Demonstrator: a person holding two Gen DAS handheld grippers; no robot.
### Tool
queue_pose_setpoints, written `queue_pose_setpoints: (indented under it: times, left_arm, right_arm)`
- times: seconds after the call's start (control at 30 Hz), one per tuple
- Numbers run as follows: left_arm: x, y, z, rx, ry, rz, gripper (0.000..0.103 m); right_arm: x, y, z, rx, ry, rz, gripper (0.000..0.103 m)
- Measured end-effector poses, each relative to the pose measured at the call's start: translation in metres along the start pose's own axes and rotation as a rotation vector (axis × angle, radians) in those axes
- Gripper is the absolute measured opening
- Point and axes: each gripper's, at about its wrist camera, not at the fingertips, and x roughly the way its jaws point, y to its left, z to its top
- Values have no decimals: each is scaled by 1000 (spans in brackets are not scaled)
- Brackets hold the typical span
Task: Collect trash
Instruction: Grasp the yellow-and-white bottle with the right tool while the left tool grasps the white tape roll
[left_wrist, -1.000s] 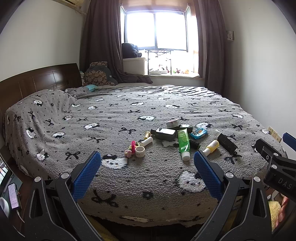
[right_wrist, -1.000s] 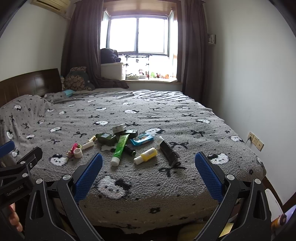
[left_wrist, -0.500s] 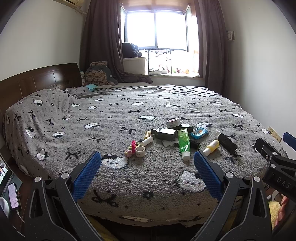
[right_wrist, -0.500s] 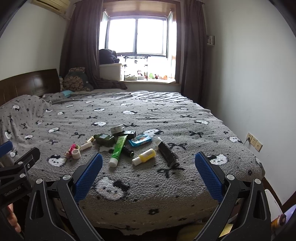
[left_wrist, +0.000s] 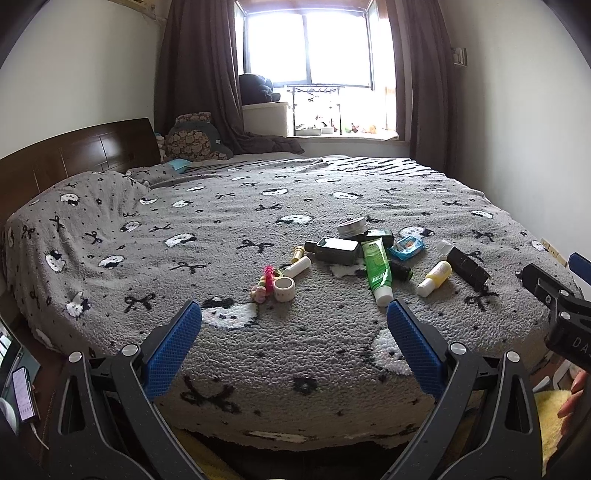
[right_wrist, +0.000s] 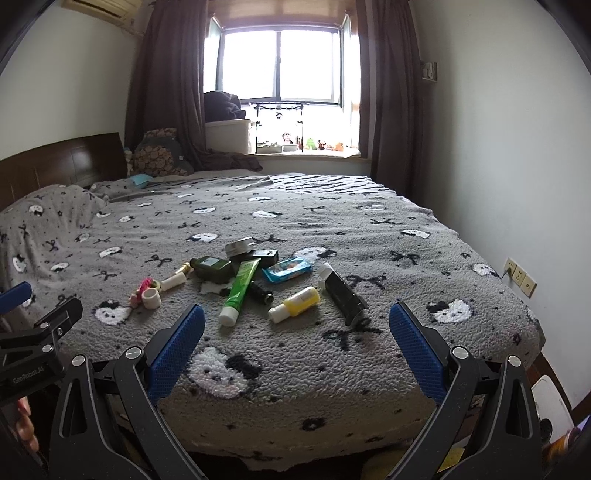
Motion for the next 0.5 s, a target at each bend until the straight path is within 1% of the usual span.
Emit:
queue_pose_setpoints:
  times: [0.1, 0.23, 0.37, 0.5]
  left_arm:
    - [9, 0, -6, 23, 8, -3, 95]
    - [24, 1, -16, 38, 41, -18, 95]
    - [42, 4, -26, 34, 82, -20, 95]
    - [62, 12, -33, -3, 126, -37, 95]
  right_arm:
    - [9, -6, -5, 20, 30, 33, 100]
    - [25, -15, -14, 40, 68, 19, 100]
    - [42, -23, -23, 56, 96, 10, 100]
    - [61, -29, -30, 83, 137, 21, 100]
